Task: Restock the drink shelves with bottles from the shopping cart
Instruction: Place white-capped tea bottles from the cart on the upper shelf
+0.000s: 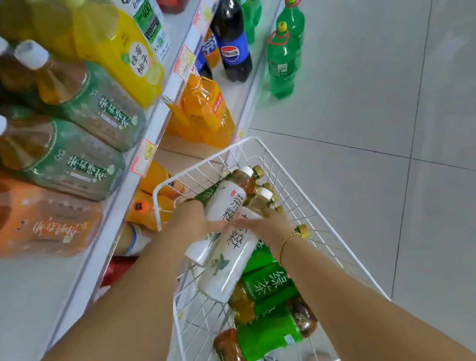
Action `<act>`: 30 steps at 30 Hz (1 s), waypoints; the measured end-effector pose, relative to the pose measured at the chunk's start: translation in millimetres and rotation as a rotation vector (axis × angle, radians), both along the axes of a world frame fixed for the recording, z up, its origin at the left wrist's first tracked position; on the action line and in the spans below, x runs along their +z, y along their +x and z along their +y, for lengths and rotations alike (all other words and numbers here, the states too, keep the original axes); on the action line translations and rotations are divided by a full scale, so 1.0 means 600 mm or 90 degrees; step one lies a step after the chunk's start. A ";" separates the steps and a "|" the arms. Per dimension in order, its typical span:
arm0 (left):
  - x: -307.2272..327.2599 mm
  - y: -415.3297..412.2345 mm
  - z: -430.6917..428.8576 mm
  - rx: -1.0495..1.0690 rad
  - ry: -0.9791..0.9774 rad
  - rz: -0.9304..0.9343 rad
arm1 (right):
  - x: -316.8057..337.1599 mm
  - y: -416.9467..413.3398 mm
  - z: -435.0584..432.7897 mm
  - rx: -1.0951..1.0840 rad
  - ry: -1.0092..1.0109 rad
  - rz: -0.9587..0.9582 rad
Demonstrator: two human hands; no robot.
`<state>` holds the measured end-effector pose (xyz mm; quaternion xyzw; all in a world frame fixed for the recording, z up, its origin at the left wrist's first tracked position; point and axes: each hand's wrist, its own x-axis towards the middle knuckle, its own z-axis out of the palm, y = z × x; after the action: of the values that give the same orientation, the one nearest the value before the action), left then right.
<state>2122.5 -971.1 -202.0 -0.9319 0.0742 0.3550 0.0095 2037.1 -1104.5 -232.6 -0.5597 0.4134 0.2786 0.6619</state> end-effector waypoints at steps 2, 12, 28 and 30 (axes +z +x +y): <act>0.003 -0.030 0.011 0.089 -0.005 -0.009 | 0.016 -0.011 0.015 0.057 -0.001 -0.046; 0.181 -0.213 0.091 0.443 -0.386 -0.112 | 0.198 -0.110 0.019 0.192 -0.353 -0.234; 0.762 -0.465 0.284 0.530 -0.701 -0.564 | 0.900 -0.195 0.173 0.086 -0.257 -0.846; 0.830 -0.505 0.317 0.519 -0.684 -0.649 | 0.974 -0.232 0.204 0.099 -0.166 -0.895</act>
<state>1819.7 -780.8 295.8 -0.8097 -0.1225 -0.2170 -0.5313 1897.8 -982.0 351.9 -0.7088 -0.1221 -0.1531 0.6777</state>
